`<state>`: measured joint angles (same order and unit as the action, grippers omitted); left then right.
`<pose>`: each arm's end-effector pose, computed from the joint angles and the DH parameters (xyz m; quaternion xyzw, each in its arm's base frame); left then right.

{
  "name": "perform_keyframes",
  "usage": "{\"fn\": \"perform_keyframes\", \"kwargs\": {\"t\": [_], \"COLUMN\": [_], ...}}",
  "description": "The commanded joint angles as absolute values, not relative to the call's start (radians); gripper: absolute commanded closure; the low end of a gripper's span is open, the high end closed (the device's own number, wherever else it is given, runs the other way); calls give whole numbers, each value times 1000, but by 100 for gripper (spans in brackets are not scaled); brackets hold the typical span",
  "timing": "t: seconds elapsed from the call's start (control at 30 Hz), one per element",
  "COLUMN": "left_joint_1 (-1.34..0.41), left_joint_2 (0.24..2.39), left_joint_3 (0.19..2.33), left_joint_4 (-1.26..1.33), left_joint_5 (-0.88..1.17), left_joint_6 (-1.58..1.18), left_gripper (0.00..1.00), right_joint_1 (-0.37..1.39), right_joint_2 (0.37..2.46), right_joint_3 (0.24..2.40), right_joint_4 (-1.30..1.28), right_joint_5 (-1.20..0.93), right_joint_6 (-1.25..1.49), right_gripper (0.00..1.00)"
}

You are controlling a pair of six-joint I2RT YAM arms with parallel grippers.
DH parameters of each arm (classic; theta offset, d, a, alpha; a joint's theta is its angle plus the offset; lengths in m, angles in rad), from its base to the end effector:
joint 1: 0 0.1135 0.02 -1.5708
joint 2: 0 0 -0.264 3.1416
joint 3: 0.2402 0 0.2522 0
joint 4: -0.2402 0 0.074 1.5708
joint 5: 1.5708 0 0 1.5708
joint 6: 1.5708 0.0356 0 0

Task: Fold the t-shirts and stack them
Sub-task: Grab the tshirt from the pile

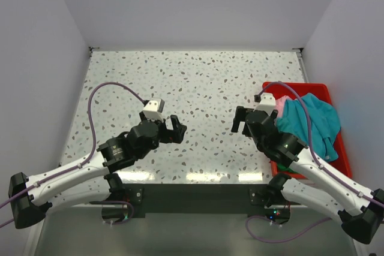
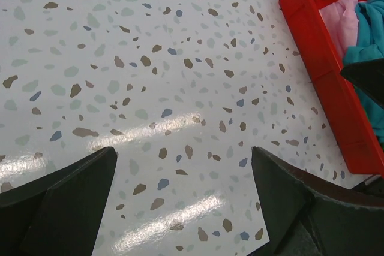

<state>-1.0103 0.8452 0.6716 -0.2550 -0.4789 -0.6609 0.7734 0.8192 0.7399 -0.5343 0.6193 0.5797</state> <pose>0.1162 -0.1543 0.2839 0.0158 0.8271 -0.2557 0.5002 0.1381 0.1060 0.2875 0.0579 0.8550 0.0637 0.5114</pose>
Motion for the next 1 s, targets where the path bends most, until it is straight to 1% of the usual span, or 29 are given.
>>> {"fn": "perform_keyframes", "kwargs": {"t": [0.0,0.2,0.33,0.37,0.43,0.47,0.5,0.57,0.6,0.67,0.7,0.8,0.83,0.97], "left_joint_1": [-1008,-1008,-1008,-1008,-1008,-1008,-1008,-1008,-1008,-1008,-1008,-1008,-1008,-1006], "left_joint_2": [844,851,848,848,856,864,868,876,877,873,870,850,842,810], "left_joint_3": [718,727,729,732,739,744,753,759,764,768,773,776,775,770], "left_joint_4": [-238,-264,-264,-264,-264,-268,-270,-281,-282,-291,-296,-313,-317,-324], "left_joint_5": [-471,-445,-440,-440,-434,-431,-430,-423,-419,-405,-399,-385,-387,-380], "left_joint_6": [-644,-634,-627,-627,-624,-624,-623,-621,-621,-615,-615,-615,-615,-612], "left_gripper": [0,0,0,0,0,0,0,0,0,0,0,0,0,0], "right_joint_1": [776,775,775,770,709,672,593,508,427,352,275,140,120,89], "right_joint_2": [810,842,906,926,1004,1028,1067,1094,1101,1121,1130,1196,1218,1320], "right_joint_3": [785,814,857,871,939,959,980,992,997,1002,1002,1015,1020,1032], "right_joint_4": [-589,-647,-721,-768,-836,-871,-868,-848,-824,-767,-744,-692,-683,-661], "right_joint_5": [696,722,886,990,1035,1031,1019,997,970,956,918,806,778,739], "right_joint_6": [627,650,696,710,747,747,733,704,683,637,620,595,597,620], "right_gripper": [1,1,1,1,1,1,1,1,1,2,3,6,9,16]}}
